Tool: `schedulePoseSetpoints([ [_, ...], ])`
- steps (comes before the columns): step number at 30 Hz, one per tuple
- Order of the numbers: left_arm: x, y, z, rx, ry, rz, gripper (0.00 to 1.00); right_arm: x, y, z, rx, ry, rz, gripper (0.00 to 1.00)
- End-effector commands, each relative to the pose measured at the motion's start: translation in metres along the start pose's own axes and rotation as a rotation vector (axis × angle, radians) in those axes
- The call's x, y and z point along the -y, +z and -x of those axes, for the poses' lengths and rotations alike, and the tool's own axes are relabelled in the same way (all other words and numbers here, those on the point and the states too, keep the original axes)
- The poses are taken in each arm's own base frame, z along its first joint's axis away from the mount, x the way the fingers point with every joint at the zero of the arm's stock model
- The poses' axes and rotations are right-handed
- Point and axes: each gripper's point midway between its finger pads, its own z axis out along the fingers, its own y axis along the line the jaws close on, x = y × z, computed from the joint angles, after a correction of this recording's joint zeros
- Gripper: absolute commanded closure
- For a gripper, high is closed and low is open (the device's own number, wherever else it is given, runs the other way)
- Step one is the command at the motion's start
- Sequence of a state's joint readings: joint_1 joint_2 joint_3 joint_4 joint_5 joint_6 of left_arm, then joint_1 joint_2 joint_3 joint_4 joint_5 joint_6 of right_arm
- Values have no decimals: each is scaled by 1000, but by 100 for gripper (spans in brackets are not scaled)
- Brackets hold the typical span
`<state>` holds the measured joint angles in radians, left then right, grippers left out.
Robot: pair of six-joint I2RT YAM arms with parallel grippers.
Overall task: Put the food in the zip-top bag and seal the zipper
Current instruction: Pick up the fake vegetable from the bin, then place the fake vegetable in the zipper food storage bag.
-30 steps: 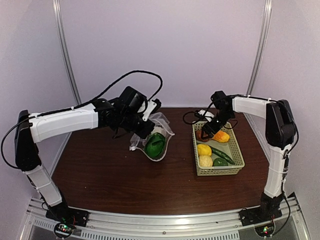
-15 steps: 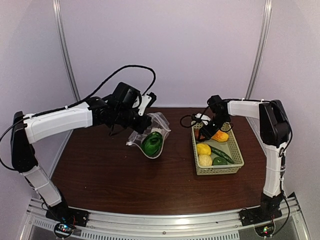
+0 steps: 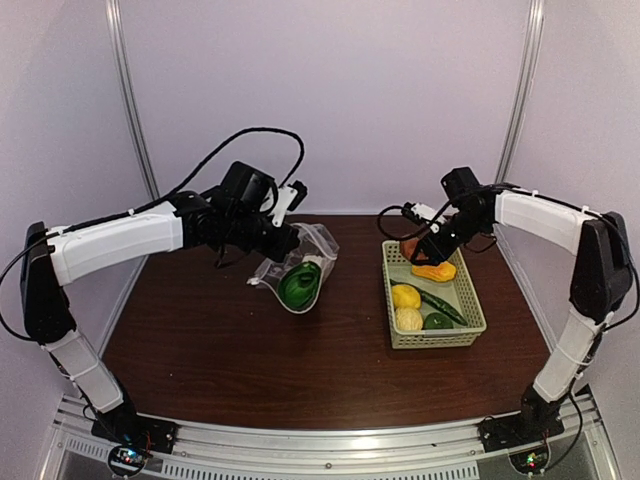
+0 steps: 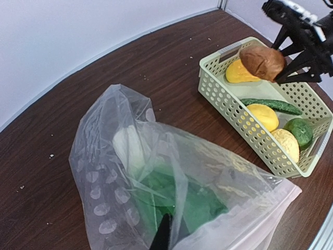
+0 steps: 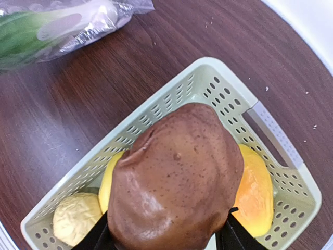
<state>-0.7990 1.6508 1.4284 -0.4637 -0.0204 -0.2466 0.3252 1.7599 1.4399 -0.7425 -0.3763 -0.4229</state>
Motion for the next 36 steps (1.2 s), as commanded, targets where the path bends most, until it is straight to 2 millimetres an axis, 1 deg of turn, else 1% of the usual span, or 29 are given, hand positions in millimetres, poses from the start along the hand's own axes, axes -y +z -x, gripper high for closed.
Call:
schedulePoseSetpoints([
  [1, 1, 9, 4, 21, -4, -29, 100, -25, -39, 2, 56, -3, 40, 62],
  [3, 4, 13, 2, 14, -11, -75, 100, -43, -52, 13, 106, -33, 75, 62],
  [5, 10, 16, 5, 27, -19, -130, 100, -69, -68, 27, 157, -98, 132, 62],
  [8, 21, 21, 14, 54, -42, -196, 100, -119, -92, 41, 216, -223, 247, 62],
  [10, 26, 24, 26, 66, -82, -225, 100, -155, -106, 45, 251, -313, 336, 62],
  [12, 32, 30, 37, 76, -115, -256, 100, -185, -117, 48, 285, -351, 412, 62],
  [13, 35, 35, 41, 84, -143, -277, 100, -196, -121, 51, 297, -353, 449, 62],
  [15, 44, 42, 48, 94, -192, -336, 100, -209, -123, 57, 312, -327, 498, 62],
  [17, 54, 47, 52, 95, -254, -399, 100, -212, -118, 62, 308, -289, 519, 62],
  [18, 57, 50, 53, 94, -287, -426, 100, -210, -113, 65, 301, -255, 507, 62],
  [21, 66, 51, 57, 98, -329, -469, 100, -202, -98, 67, 270, -200, 478, 64],
  [27, 76, 48, 58, 86, -321, -452, 100, -182, -81, 81, 263, -92, 372, 64],
  [30, 79, 44, 58, 74, -305, -429, 100, -167, -68, 80, 227, -64, 292, 64],
  [33, 82, 38, 60, 75, -283, -408, 100, -157, -56, 76, 196, -41, 249, 65],
  [36, 85, 34, 58, 62, -265, -380, 100, -150, -53, 76, 191, -12, 228, 66],
])
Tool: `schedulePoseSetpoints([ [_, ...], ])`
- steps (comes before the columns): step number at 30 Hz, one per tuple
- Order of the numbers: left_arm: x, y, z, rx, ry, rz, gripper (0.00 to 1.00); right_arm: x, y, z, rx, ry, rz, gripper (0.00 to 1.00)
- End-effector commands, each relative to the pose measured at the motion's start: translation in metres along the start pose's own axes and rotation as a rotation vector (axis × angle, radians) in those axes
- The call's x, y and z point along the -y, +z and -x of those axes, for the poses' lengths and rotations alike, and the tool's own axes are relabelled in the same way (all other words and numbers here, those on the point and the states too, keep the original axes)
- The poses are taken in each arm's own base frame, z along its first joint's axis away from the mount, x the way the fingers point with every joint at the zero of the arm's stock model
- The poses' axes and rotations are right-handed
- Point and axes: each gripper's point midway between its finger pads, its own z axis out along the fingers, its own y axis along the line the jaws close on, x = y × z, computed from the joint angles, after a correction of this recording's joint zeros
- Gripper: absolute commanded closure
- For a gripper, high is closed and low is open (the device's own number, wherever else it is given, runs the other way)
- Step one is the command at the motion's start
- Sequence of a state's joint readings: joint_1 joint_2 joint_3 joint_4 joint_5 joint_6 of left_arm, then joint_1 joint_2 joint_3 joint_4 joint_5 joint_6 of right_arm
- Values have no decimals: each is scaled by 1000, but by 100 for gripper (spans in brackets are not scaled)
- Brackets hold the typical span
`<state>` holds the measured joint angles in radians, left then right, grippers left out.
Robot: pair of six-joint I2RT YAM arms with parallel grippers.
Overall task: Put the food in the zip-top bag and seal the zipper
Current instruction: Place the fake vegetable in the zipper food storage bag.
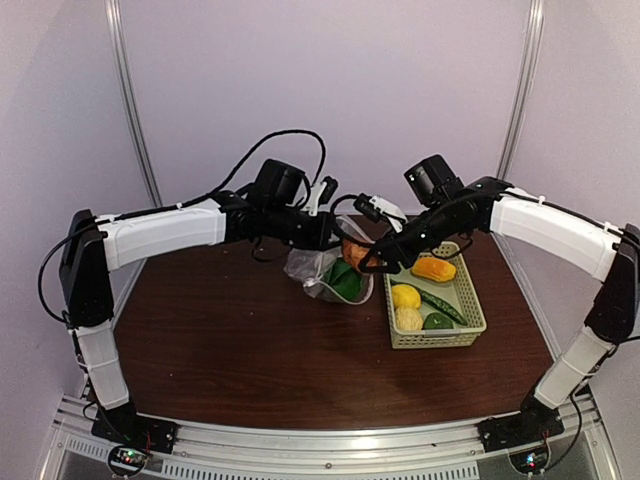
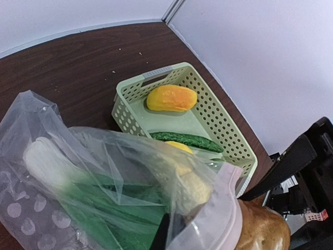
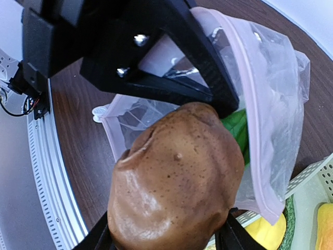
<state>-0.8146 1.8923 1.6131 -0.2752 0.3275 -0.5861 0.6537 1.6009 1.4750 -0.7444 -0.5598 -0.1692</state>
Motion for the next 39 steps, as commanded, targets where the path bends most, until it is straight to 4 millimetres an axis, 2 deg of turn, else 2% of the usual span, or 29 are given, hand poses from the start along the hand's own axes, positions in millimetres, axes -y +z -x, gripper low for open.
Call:
schedulePoseSetpoints([
  [1, 22, -12, 11, 26, 51, 11, 100, 26, -1, 6, 11, 50, -112, 66],
  [6, 29, -12, 6, 17, 74, 50, 100, 33, -13, 19, 44, 50, -156, 66],
  [9, 39, -11, 8, 19, 95, 46, 100, 37, -10, 22, 33, 67, -166, 66],
  [12, 44, -12, 11, 30, 102, 63, 100, 46, 1, 14, -17, 109, -186, 66],
  [15, 39, -21, 19, 63, 89, 131, 100, 55, 8, 3, -64, 128, -220, 66],
  [20, 34, -35, 29, 112, 67, 191, 100, 62, 5, -6, -105, 119, -265, 66],
  [23, 35, -30, 28, 106, 60, 172, 100, 46, 2, 3, -68, 106, -184, 65],
  [28, 49, -19, 23, 99, 49, 90, 100, 18, 9, 14, -35, 104, -67, 64],
  [34, 66, -18, 26, 107, 63, 46, 100, 12, 13, 24, -30, 118, -40, 57],
  [39, 76, -17, 24, 95, 58, 13, 100, 23, 16, 36, -13, 157, -85, 55],
])
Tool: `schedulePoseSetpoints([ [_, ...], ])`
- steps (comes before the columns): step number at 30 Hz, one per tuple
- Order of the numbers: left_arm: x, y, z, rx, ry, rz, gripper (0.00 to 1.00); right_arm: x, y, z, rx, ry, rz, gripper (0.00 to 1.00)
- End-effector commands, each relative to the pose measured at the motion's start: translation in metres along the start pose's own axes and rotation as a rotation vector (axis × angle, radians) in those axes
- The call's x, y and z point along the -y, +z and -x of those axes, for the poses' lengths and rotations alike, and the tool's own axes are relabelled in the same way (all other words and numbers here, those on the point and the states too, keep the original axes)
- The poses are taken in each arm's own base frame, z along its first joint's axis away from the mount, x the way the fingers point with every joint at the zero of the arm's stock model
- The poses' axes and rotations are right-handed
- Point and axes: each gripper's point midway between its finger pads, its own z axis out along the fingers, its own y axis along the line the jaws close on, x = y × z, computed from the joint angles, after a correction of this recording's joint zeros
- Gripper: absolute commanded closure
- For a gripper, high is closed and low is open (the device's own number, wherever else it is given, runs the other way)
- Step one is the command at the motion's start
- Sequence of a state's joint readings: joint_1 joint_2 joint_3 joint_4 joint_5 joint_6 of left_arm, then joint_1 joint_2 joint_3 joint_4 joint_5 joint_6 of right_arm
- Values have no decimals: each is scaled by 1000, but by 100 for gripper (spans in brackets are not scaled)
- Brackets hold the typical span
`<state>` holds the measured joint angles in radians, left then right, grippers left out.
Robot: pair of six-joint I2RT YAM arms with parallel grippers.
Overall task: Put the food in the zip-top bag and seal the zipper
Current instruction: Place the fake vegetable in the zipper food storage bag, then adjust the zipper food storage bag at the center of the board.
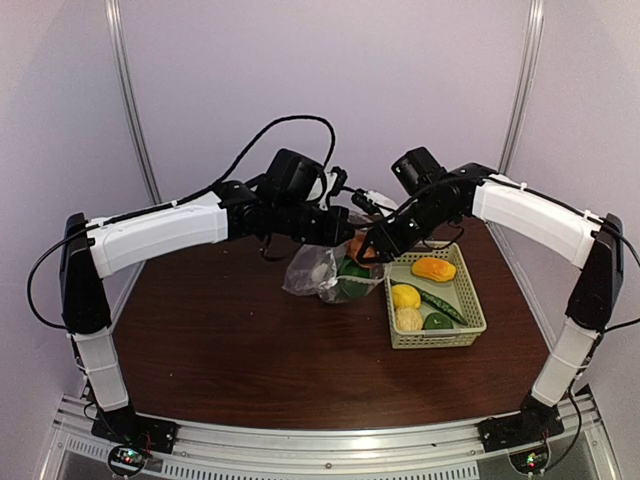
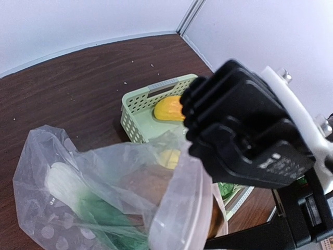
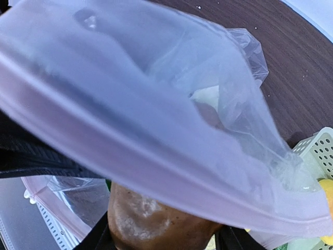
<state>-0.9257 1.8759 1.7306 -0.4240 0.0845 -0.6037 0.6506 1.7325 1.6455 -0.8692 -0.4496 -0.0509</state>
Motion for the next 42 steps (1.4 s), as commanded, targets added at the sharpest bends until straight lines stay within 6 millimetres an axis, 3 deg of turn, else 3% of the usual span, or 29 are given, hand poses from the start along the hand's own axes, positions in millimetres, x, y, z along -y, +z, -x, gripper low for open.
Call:
schedulePoseSetpoints([
  [1, 41, -11, 17, 52, 11, -131, 100, -11, 1, 33, 77, 33, 36, 54],
  [4, 38, -8, 10, 39, -10, -116, 100, -14, 6, 44, 106, 89, 66, 50],
  [10, 29, 1, -4, 5, -35, -96, 100, -39, 19, 51, 116, 132, 238, 39],
  [14, 26, -1, -2, 19, -35, -77, 100, -49, 34, 42, 72, 135, 329, 18],
  [16, 24, -2, -2, 24, -31, -66, 100, -50, 32, 41, 73, 123, 337, 5],
  [18, 21, -5, -1, 32, -25, -53, 100, -50, 23, 40, 81, 96, 317, 1],
  [26, -7, -3, -10, 24, 5, 38, 100, -43, -45, 38, 175, -55, 186, 0],
  [30, -13, -5, -13, 22, 11, 47, 100, -8, -59, 25, 239, -38, -51, 3],
  [33, -10, -7, -10, 40, 16, 27, 100, 17, -48, 8, 234, 34, -146, 10],
  [37, -3, -8, -6, 55, 8, -4, 100, 21, -14, -13, 170, 123, -98, 21],
  [42, 0, -12, 0, 75, -3, -14, 100, 22, 14, -21, 114, 176, -48, 27],
])
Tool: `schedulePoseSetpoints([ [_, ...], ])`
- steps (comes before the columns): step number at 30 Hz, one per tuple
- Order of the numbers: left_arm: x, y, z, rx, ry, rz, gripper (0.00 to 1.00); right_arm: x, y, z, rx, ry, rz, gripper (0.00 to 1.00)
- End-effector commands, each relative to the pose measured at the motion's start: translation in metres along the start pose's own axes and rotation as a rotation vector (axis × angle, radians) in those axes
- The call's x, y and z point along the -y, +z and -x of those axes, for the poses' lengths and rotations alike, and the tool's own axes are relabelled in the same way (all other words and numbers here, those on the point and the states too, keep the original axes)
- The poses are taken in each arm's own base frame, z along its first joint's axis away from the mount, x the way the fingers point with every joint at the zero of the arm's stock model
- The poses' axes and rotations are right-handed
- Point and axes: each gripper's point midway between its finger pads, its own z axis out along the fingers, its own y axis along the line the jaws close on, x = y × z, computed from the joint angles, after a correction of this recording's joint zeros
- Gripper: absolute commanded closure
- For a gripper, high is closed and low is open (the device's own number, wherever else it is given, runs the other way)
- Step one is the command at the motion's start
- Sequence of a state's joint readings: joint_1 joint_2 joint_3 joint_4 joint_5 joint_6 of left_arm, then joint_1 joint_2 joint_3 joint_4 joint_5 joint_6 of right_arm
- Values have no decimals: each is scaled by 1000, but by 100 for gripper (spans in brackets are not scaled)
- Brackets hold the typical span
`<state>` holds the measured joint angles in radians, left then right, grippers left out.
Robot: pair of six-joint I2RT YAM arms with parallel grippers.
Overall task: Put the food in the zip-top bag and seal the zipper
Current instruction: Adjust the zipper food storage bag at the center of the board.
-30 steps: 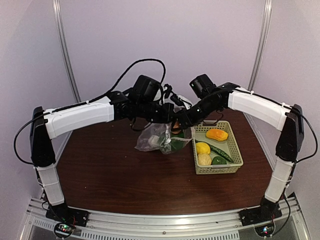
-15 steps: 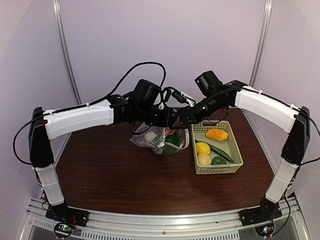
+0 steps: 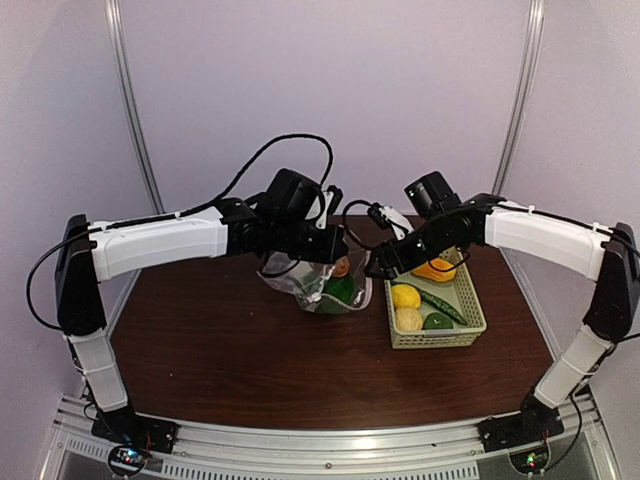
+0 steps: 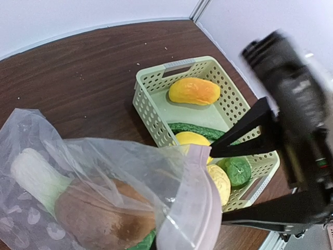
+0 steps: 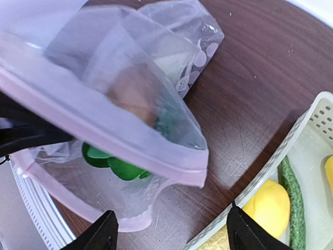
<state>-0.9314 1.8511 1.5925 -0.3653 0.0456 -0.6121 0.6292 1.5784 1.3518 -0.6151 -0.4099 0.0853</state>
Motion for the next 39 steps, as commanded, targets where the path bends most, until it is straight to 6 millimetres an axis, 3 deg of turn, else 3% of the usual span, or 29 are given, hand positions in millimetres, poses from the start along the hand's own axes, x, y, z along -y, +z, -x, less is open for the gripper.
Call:
schedulePoseSetpoints([
  [1, 21, -25, 32, 112, 1, -72, 100, 6, 18, -1, -9, 64, 5, 29],
  [3, 23, -27, 35, 124, -5, -82, 100, 6, 23, -1, -15, 66, 9, 33],
  [9, 22, -27, 37, 139, -4, -78, 100, 4, 25, 7, -16, 47, 26, 97],
  [10, 21, -27, 36, 139, 1, -72, 100, 1, 25, 9, -20, 46, 45, 100],
  [13, -4, -27, 37, 120, 42, 56, 100, -8, 8, 31, -2, 19, 79, 100],
  [16, -60, -45, 46, 96, 94, 314, 100, -11, -33, 77, 109, -64, 58, 100],
  [18, -85, -52, 52, 111, 46, 339, 100, -9, -34, 82, 138, -74, 38, 100],
  [20, -72, -53, 64, 101, 4, 169, 100, -9, -25, 81, 90, -66, 60, 100],
  [23, -75, -87, 93, 178, 42, 259, 100, -2, -29, 94, 87, -64, 38, 100],
  [25, -77, -96, 95, 185, 55, 271, 100, 7, -32, 101, 111, -83, -25, 100],
  [31, -76, -84, 93, 67, 125, 276, 100, 6, -26, 113, 129, -97, -5, 100],
  [35, -70, -95, 113, 102, 169, 290, 100, -2, -20, 131, 153, -118, 58, 100],
  [37, -67, -100, 121, 128, 186, 286, 100, -6, -16, 135, 158, -120, 88, 95],
  [39, -63, -91, 115, 110, 198, 248, 100, -8, -11, 130, 133, -119, 112, 81],
])
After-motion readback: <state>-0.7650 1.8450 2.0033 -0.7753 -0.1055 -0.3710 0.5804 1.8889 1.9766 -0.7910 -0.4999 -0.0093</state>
